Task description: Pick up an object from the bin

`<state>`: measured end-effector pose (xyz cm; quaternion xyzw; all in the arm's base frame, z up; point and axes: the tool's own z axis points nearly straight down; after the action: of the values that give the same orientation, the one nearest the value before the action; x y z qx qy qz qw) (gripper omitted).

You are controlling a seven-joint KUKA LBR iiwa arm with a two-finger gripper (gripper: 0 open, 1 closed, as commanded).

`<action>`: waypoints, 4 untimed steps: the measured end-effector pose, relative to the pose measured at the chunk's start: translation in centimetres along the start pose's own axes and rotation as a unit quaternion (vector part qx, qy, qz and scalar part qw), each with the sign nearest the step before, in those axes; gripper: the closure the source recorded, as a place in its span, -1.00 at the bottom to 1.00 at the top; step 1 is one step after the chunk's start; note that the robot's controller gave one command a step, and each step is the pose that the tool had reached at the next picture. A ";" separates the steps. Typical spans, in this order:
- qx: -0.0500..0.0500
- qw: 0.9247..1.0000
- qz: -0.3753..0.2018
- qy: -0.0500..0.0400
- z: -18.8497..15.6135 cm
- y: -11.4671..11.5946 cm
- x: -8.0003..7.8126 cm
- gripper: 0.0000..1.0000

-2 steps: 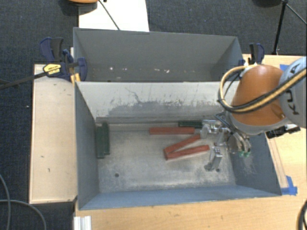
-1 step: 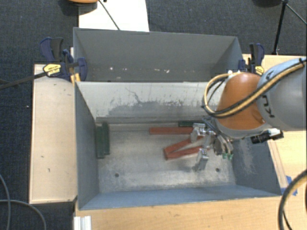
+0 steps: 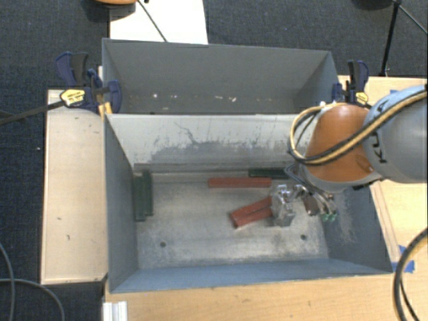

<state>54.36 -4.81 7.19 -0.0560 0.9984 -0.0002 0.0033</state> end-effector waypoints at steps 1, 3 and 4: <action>0.000 1.000 -0.001 0.002 0.1 0.0 0.1 -1.00; 0.001 0.999 -0.054 0.002 -0.2 1.7 -0.4 -1.00; -0.001 0.990 -0.138 0.001 0.0 4.0 4.8 1.00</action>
Offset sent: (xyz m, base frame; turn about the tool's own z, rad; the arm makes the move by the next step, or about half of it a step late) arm 0.0000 0.0000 0.0000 0.0000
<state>49.10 -1.34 7.11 -0.1933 0.9811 0.0002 0.0025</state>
